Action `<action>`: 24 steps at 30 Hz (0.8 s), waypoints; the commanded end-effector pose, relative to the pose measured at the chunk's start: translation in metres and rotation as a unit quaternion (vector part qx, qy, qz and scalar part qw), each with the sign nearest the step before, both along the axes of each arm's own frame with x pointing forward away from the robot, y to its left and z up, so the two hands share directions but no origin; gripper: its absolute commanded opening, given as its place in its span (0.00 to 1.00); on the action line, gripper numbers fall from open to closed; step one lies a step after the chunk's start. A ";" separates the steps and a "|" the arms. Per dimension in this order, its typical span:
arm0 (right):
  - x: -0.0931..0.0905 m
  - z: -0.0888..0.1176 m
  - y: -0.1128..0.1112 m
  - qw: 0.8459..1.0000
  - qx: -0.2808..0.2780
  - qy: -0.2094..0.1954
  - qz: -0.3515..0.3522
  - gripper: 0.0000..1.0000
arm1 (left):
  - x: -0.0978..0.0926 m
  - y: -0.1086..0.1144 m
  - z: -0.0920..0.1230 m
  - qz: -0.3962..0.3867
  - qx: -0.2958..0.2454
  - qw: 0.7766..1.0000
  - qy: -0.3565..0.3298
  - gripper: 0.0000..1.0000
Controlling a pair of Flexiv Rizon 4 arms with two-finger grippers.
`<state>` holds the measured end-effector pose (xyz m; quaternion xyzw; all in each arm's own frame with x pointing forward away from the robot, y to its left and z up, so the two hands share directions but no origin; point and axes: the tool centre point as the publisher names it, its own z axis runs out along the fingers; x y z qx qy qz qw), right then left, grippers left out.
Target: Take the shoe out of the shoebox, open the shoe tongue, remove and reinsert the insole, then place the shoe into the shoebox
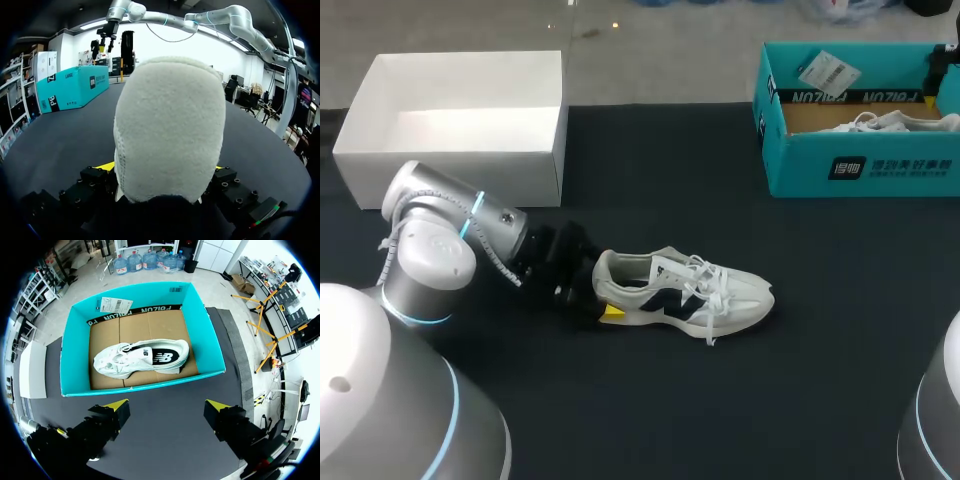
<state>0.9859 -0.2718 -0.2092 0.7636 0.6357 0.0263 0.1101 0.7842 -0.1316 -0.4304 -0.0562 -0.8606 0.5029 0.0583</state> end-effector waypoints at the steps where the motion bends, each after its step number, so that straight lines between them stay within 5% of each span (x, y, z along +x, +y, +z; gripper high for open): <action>1: 0.000 0.000 0.000 1.000 0.000 -0.001 0.000 1.00 | -0.002 0.000 -0.001 0.014 0.001 1.000 -0.008 0.00; 24: 0.000 0.000 0.000 1.000 0.000 -0.001 0.000 1.00 | -0.009 0.012 -0.006 0.039 0.002 0.999 0.005 0.00</action>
